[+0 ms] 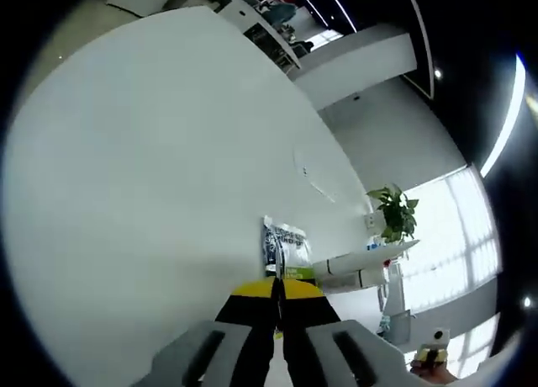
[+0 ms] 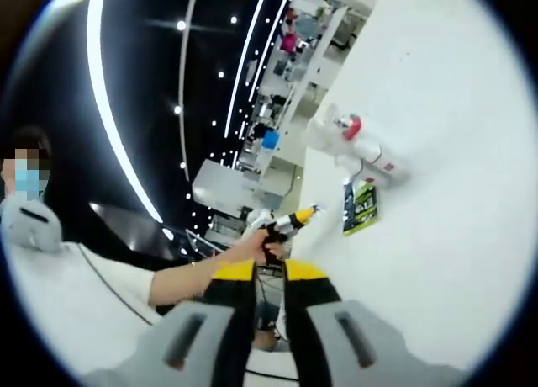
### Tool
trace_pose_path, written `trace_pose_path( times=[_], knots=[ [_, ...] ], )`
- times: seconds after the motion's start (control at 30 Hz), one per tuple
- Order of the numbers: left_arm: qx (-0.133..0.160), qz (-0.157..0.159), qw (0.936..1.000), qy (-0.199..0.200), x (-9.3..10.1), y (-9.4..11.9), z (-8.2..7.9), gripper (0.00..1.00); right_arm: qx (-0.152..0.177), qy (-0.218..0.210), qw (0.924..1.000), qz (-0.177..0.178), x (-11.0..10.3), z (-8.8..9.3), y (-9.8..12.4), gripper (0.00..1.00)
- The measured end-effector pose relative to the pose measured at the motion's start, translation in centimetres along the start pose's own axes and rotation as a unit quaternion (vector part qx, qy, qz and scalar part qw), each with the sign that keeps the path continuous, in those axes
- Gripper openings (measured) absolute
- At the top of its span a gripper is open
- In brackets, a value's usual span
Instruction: Arrange the skincare products in the storage area until every visible bottle or jar stands upright without overlapping.
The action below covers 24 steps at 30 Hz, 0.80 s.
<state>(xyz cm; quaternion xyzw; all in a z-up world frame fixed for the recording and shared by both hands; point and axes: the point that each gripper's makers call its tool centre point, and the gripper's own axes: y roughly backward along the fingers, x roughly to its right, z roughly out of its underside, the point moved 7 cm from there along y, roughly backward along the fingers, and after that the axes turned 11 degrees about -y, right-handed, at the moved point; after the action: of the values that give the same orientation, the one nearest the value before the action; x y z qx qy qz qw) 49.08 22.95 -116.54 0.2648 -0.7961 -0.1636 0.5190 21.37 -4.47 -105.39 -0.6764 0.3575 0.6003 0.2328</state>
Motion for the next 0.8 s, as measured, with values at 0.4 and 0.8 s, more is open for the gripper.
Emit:
trace_pose_path(
  times=[0.4, 0.8],
  knots=[
    [-0.05, -0.028, 0.9978, -0.035, -1.3, -2.6, -0.9, 0.0, -0.004, 0.001, 0.9997, 0.023, 0.6, -0.1, -1.1, 0.13],
    [-0.1, -0.084, 0.989, -0.07, -2.7, -3.3, -0.7, 0.06, 0.015, -0.02, 0.9994, 0.026, 1.1, -0.1, -1.2, 0.13]
  ],
)
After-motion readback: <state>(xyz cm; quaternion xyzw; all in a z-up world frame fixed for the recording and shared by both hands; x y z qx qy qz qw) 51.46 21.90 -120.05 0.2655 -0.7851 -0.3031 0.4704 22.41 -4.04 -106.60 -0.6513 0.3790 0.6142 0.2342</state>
